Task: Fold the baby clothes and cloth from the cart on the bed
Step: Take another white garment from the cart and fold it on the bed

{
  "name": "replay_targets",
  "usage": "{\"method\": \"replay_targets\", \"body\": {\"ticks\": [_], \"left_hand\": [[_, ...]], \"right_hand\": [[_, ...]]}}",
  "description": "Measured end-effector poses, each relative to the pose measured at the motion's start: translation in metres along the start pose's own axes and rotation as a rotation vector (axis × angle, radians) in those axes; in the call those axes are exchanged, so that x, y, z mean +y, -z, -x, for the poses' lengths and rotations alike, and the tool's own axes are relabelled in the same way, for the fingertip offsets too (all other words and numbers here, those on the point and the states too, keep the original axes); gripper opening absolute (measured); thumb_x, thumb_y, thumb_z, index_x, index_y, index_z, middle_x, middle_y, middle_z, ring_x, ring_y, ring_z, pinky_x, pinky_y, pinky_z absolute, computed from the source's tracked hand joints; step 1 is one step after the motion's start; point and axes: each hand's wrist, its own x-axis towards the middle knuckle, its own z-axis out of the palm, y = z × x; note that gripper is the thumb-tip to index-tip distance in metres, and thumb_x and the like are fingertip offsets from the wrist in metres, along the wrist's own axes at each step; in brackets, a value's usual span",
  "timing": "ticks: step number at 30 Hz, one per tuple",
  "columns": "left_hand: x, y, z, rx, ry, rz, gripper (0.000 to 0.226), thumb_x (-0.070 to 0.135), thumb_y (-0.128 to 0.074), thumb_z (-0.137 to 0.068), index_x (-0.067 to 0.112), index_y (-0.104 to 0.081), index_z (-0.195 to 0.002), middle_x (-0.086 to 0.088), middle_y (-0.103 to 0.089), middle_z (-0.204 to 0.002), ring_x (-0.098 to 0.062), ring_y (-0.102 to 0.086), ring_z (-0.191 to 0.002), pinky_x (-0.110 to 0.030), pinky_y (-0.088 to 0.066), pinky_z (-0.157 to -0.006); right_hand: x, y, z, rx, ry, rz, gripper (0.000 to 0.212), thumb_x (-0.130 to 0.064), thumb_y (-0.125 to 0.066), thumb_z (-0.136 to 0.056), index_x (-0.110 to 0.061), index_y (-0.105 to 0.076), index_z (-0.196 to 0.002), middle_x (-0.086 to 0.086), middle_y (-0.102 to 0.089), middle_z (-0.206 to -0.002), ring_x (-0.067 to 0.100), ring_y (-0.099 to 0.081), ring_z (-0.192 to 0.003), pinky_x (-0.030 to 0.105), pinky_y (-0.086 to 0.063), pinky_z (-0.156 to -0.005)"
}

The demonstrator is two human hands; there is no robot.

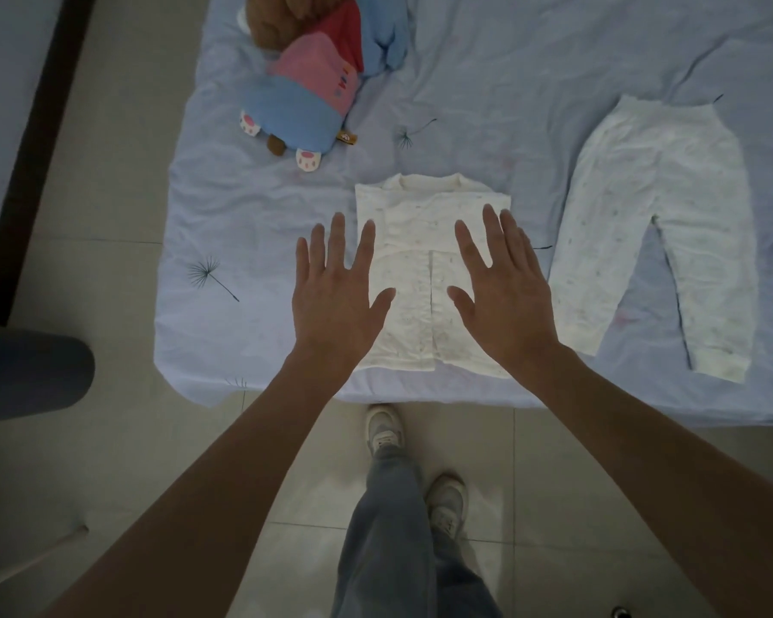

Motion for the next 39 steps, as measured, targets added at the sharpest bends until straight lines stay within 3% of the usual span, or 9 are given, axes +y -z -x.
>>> {"method": "replay_targets", "body": {"ticks": [11, 26, 33, 39], "left_hand": [[-0.017, -0.014, -0.04, 0.042, -0.027, -0.002, 0.086, 0.064, -0.053, -0.102, 0.02, -0.023, -0.17, -0.019, -0.006, -0.178, -0.044, -0.006, -0.164, -0.062, -0.012, -0.132], [-0.031, -0.049, -0.132, -0.123, -0.343, -0.033, 0.079, 0.062, -0.044, -0.107, 0.03, -0.013, -0.171, -0.016, -0.012, -0.178, -0.042, -0.013, -0.164, -0.059, -0.013, -0.132], [-0.025, -0.056, -0.189, -0.207, -0.652, -0.144, 0.073, 0.06, -0.042, -0.106, 0.038, -0.014, -0.17, -0.013, -0.018, -0.177, -0.043, -0.019, -0.162, -0.062, -0.016, -0.131], [-0.003, -0.07, -0.221, -0.355, -0.786, -0.153, 0.078, 0.059, -0.053, -0.105, 0.043, -0.013, -0.169, -0.011, -0.031, -0.171, -0.039, -0.043, -0.147, -0.054, -0.041, -0.119]], "right_hand": [[-0.01, -0.013, -0.032, -0.034, -0.045, 0.071, 0.073, -0.047, -0.051, -0.107, -0.015, -0.026, -0.167, 0.022, -0.009, -0.175, 0.042, -0.006, -0.163, 0.056, -0.021, -0.13], [-0.006, -0.064, -0.066, -0.073, -0.22, 0.018, 0.075, -0.051, -0.05, -0.108, -0.019, -0.021, -0.169, 0.02, -0.01, -0.176, 0.04, -0.009, -0.163, 0.055, -0.02, -0.131], [-0.029, -0.085, -0.062, -0.134, -0.579, -0.176, 0.081, -0.064, -0.044, -0.106, -0.032, -0.007, -0.17, 0.018, -0.006, -0.177, 0.042, -0.011, -0.162, 0.054, -0.021, -0.129], [-0.057, -0.099, -0.061, -0.181, -0.877, -0.295, 0.08, -0.067, -0.042, -0.104, -0.034, -0.01, -0.169, 0.02, -0.039, -0.157, 0.043, -0.043, -0.142, 0.052, -0.04, -0.119]]}}
